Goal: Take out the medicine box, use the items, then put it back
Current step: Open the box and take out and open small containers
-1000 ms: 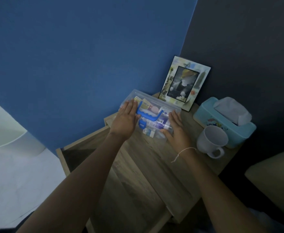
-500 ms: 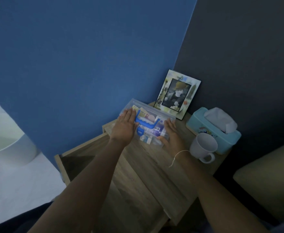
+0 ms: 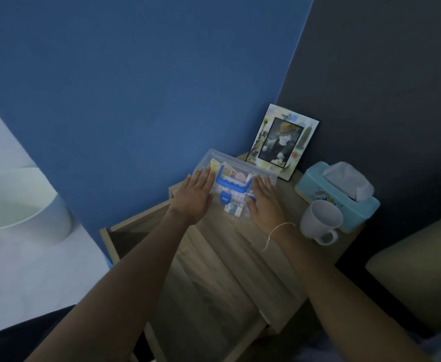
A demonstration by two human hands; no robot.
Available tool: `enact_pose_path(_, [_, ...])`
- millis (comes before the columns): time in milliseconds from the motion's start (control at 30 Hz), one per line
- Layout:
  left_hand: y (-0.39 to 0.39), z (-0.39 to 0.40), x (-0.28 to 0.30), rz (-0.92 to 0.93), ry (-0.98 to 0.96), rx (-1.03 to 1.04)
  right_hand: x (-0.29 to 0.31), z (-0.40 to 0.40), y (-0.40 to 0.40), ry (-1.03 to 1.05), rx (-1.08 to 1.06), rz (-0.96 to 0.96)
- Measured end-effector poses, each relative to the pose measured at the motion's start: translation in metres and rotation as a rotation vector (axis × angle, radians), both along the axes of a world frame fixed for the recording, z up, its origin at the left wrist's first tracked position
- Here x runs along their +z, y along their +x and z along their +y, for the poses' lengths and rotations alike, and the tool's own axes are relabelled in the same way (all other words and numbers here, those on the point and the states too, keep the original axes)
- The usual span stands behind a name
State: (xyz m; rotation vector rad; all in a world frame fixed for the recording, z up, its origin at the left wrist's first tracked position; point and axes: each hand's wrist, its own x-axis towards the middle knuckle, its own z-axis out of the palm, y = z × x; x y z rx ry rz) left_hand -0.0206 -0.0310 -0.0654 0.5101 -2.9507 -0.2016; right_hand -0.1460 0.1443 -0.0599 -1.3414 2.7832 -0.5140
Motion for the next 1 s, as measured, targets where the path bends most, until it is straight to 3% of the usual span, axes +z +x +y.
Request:
enact_pose_path(333, [-0.001, 0.001, -0.005, 0.021, 0.059, -0.004, -0.02, -0.006, -0.005, -0.008, -0.016, 0.062])
enact_pose_path(433, [0.0, 0.016, -0.007, 0.229, 0.153, 0.047, -0.018, -0.002, -0.005, -0.104, -0.006, 0.017])
enact_pose_path(500, [0.0, 0.031, -0.012, 0.462, 0.272, 0.181, -0.015, 0.001, -0.008, -0.128, -0.026, 0.028])
enact_pose_path(567, [-0.003, 0.043, -0.019, 0.582, 0.42, 0.355, -0.014, 0.004, -0.012, -0.106, -0.059, 0.031])
enact_pose_path(767, [-0.026, 0.057, -0.025, 0.507, 1.189, 0.633, -0.019, 0.005, -0.012, -0.111, -0.079, -0.044])
enact_pose_path(1000, [-0.035, 0.054, -0.026, 0.476, 1.471, 0.666, -0.018, 0.007, -0.01, -0.129, -0.074, -0.057])
